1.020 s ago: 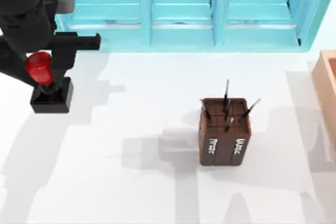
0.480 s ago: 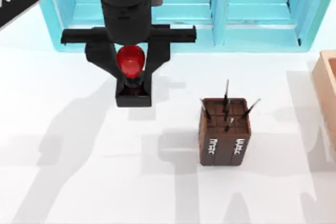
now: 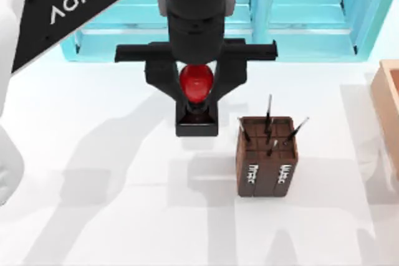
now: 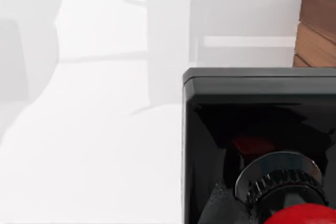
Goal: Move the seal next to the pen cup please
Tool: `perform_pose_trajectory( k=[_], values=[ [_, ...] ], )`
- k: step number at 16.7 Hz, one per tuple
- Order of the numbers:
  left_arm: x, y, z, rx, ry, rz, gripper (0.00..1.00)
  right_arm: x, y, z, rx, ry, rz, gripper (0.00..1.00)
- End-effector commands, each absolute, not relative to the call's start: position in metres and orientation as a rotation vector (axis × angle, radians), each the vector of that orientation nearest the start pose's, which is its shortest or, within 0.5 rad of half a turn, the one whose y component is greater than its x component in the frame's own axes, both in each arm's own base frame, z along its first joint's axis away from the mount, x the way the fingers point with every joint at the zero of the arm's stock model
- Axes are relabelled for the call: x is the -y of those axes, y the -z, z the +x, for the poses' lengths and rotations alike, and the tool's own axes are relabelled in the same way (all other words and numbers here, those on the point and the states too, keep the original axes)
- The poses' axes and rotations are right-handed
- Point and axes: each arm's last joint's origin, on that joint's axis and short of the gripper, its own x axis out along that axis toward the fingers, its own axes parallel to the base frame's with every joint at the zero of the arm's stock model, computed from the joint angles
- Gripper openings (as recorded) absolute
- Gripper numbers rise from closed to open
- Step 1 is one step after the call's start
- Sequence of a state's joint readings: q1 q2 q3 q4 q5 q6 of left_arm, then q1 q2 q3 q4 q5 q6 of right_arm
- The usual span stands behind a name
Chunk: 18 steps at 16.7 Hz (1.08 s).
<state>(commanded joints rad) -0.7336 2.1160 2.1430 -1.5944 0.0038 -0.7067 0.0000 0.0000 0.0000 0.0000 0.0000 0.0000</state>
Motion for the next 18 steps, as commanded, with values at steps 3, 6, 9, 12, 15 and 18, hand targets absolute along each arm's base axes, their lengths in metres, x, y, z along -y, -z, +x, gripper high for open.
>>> perform_pose_trajectory(
  k=[3,6,9,12,15,18],
  values=[
    [0.268,-0.289,0.306,-1.567,0.019,0.013,0.0,0.001,-0.16,0.106,0.0,0.0,0.0,1.0],
    [0.269,-0.279,0.305,-1.576,0.016,0.017,0.0,0.001,-0.16,0.106,0.0,0.0,0.0,1.0],
    [0.269,-0.278,0.305,-1.571,0.016,0.015,0.0,0.001,-0.16,0.106,0.0,0.0,0.0,1.0],
    [0.269,-0.278,0.305,-1.571,0.016,0.015,0.08,0.001,-0.16,0.106,0.0,0.0,0.0,1.0],
    [0.269,-0.278,0.305,-1.571,0.016,0.015,0.3,0.001,-0.16,0.106,0.0,0.0,0.0,1.0],
    [0.269,-0.278,0.305,-1.571,0.016,0.015,0.53,0.001,-0.16,0.106,0.0,0.0,0.0,1.0]
  ],
)
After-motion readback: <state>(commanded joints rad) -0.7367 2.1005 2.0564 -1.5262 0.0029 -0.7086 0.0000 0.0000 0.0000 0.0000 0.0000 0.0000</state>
